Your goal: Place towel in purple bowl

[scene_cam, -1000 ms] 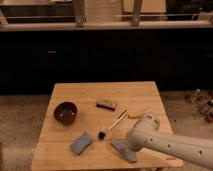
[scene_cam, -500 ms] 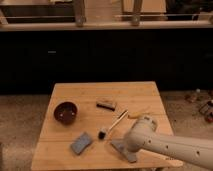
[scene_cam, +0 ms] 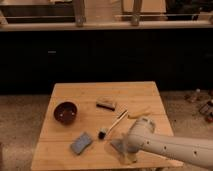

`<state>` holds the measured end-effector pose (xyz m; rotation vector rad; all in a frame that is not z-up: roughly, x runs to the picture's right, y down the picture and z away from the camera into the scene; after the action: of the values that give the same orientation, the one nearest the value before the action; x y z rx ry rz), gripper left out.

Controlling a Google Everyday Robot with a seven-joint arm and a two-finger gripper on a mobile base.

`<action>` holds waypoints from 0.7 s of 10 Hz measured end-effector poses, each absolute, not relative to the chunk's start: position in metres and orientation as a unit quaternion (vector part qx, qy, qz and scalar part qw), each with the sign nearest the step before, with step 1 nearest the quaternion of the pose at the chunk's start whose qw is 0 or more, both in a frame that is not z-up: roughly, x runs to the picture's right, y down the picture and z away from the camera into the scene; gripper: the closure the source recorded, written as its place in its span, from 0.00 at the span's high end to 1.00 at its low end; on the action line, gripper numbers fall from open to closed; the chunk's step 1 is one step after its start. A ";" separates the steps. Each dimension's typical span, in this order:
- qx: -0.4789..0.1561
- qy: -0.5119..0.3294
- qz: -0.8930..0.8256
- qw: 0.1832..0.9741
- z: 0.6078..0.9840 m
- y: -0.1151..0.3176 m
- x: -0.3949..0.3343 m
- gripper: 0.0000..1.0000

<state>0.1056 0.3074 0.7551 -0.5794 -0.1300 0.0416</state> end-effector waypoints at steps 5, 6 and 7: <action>-0.288 -0.056 0.027 0.956 0.768 0.318 0.105 0.64; -0.286 -0.054 0.029 0.956 0.768 0.318 0.105 0.54; -0.285 -0.053 0.031 0.957 0.768 0.317 0.106 0.45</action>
<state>0.1064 0.3172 0.7679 -0.5785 -0.1078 0.0626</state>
